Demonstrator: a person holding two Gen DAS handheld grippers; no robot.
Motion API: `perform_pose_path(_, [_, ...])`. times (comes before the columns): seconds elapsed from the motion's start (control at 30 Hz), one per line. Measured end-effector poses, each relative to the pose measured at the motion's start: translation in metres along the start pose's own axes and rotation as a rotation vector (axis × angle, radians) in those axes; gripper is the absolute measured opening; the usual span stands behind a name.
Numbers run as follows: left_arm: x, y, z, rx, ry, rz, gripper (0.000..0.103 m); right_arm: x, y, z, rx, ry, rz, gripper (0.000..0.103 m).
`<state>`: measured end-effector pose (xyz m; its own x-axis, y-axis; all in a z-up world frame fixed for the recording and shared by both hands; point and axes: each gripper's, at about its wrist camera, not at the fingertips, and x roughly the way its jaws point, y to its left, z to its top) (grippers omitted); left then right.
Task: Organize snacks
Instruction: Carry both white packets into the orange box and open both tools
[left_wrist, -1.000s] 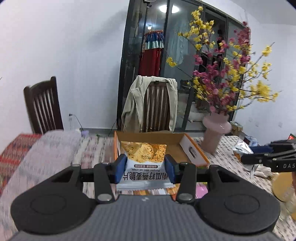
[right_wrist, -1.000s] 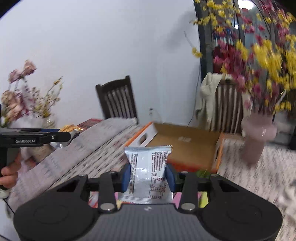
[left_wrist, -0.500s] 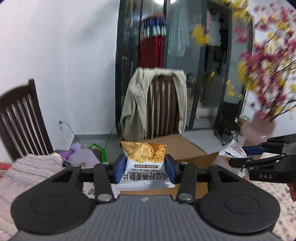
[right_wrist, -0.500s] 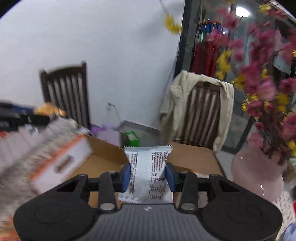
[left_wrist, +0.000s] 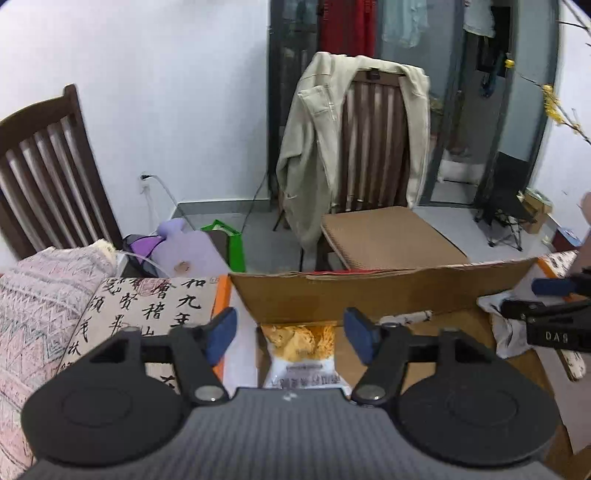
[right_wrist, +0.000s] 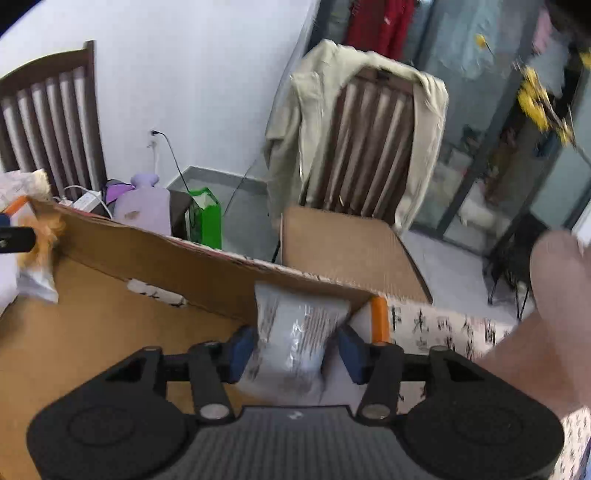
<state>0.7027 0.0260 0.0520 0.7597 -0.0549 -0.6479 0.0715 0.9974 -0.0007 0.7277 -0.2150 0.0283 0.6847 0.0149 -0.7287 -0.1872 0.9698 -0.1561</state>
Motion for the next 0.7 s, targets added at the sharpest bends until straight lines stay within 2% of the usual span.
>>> perform_pose_path(0.1, [-0.01,-0.007,0.001,0.036,-0.015,0.028,0.068,-0.011,-0.003,-0.004,0.021,-0.027,0.031,0.064])
perform_pose_path(0.23, [-0.035,-0.006,0.0,0.034,-0.018,0.025,0.069,-0.032,-0.004,-0.006,0.015,-0.04,0.034,0.067])
perform_pose_path(0.37, [-0.067,-0.007,-0.004,0.051,-0.011,0.039,0.08,-0.06,-0.003,-0.011,-0.001,-0.066,0.031,0.075])
perform_pose_path(0.47, [-0.102,-0.013,-0.011,0.072,-0.021,0.054,0.081,-0.093,0.001,-0.021,-0.022,-0.106,0.026,0.079])
perform_pose_path(0.53, [-0.129,-0.015,-0.016,0.066,-0.044,0.049,0.085,-0.117,0.004,-0.029,-0.013,-0.127,0.047,0.086])
perform_pose_path(0.63, [-0.173,-0.018,-0.029,0.047,-0.075,0.045,0.089,-0.153,0.008,-0.044,0.004,-0.155,0.078,0.09])
perform_pose_path(0.7, [-0.203,-0.019,-0.04,0.035,-0.107,0.037,0.095,-0.176,0.01,-0.056,0.004,-0.171,0.092,0.092])
